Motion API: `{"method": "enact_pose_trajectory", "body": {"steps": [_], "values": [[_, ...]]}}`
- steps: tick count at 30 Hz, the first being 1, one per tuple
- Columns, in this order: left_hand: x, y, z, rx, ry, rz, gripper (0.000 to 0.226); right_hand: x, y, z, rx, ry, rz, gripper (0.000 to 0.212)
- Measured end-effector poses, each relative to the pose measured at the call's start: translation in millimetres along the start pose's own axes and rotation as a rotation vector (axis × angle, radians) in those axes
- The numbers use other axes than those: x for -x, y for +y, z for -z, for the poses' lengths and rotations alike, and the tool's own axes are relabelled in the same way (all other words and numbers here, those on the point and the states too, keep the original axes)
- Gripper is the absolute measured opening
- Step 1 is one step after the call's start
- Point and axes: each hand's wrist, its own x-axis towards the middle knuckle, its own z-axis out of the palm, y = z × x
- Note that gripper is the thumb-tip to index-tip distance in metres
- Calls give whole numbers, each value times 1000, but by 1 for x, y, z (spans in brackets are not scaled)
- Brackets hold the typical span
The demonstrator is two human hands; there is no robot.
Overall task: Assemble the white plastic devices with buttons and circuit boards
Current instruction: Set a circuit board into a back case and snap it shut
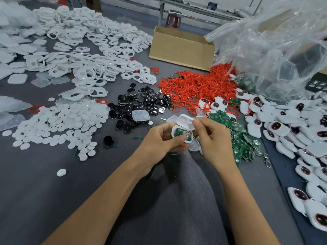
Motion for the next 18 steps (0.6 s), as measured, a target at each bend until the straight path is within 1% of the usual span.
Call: {"method": "enact_pose_trajectory", "body": {"steps": [2,5,7,8,11,15,17,18], "values": [[0,1,-1,0,12,16,27,1,-3,-3,33,36,16,24],[0,2,-1,19,45,38,27,0,-6,-6,41,196,11,23],[0,3,-2,42,65,55,27,-1,-8,-5,-45,300,-48,23],[0,4,-2,55,77,61,27,-2,-7,-3,-124,321,-95,21],[-1,4,-1,100,123,65,26,-5,-4,3,-324,294,-259,26],[-3,4,0,153,157,62,26,-7,-1,9,-596,154,-539,34],[-3,3,1,160,162,60,26,-6,-3,9,-603,133,-575,35],[-3,3,1,161,165,59,25,-6,-5,8,-579,142,-556,34]]}}
